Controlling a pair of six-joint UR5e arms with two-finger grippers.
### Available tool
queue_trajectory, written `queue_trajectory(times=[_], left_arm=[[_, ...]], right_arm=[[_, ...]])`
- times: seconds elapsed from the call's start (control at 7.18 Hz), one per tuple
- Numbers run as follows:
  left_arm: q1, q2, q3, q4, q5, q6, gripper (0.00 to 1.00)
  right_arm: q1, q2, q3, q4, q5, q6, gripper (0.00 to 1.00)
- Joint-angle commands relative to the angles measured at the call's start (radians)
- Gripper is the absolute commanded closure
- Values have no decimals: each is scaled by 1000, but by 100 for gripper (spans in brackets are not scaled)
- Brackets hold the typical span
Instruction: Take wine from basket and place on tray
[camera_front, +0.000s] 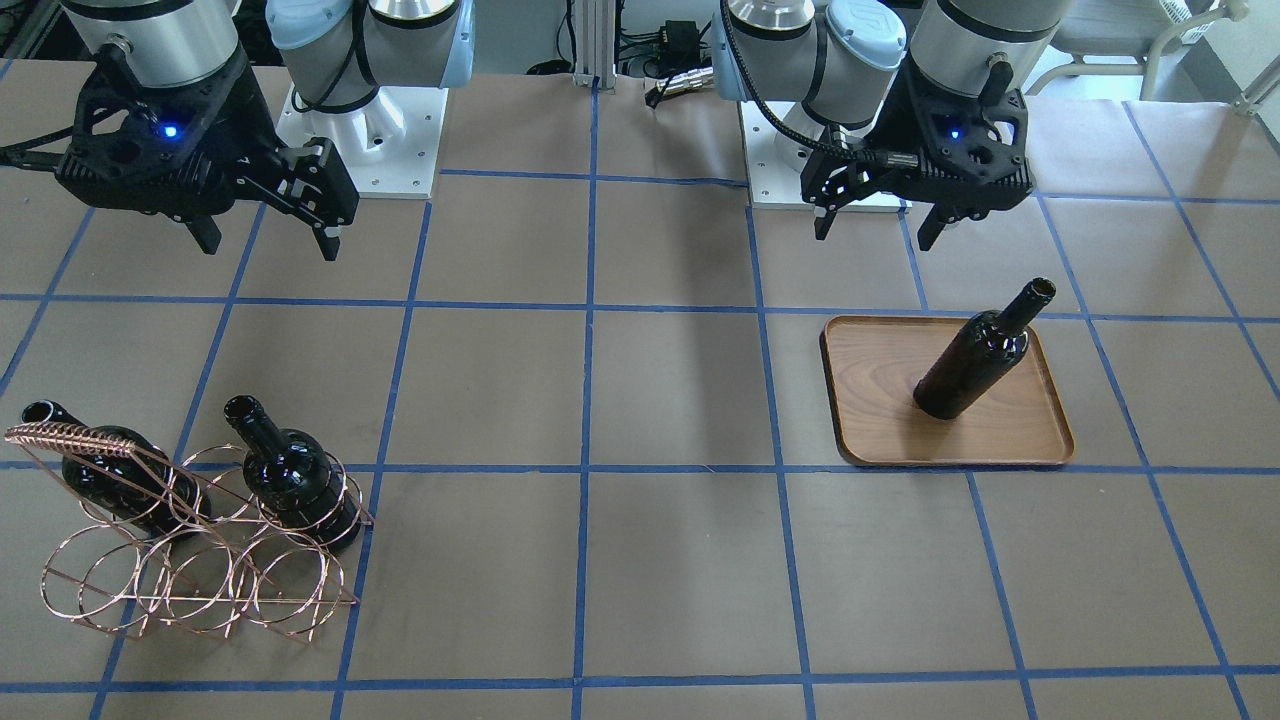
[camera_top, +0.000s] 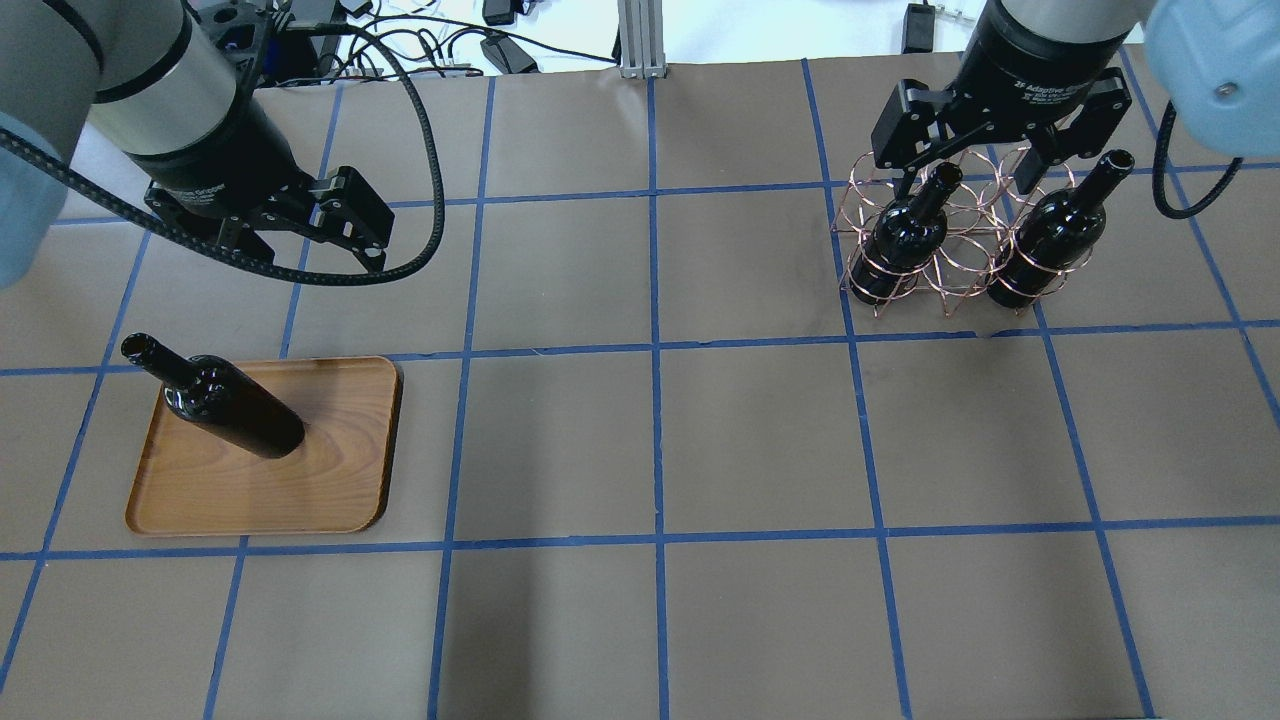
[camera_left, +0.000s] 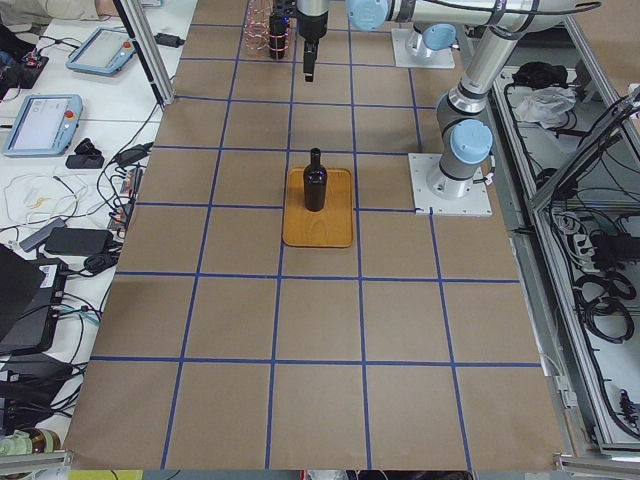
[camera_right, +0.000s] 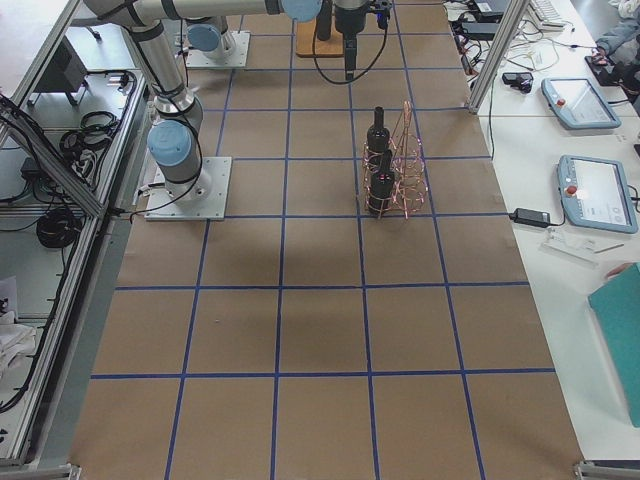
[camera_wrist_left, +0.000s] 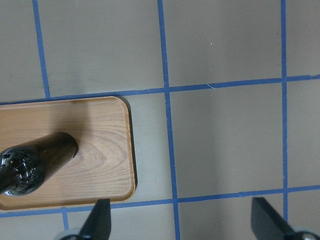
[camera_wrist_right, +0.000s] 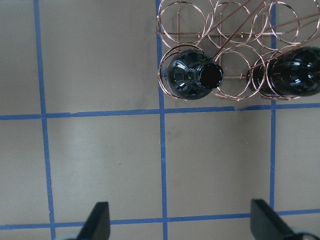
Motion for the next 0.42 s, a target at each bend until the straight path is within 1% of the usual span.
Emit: queue_trajectory(times=[0.0, 0.28], left_arm=[[-1, 1, -1, 1, -1, 4, 0], [1, 2, -1, -2, -1, 6, 0]], right_arm=[[0, -1, 1, 0, 0, 0, 0], [0, 0, 1, 0, 0, 0, 0]])
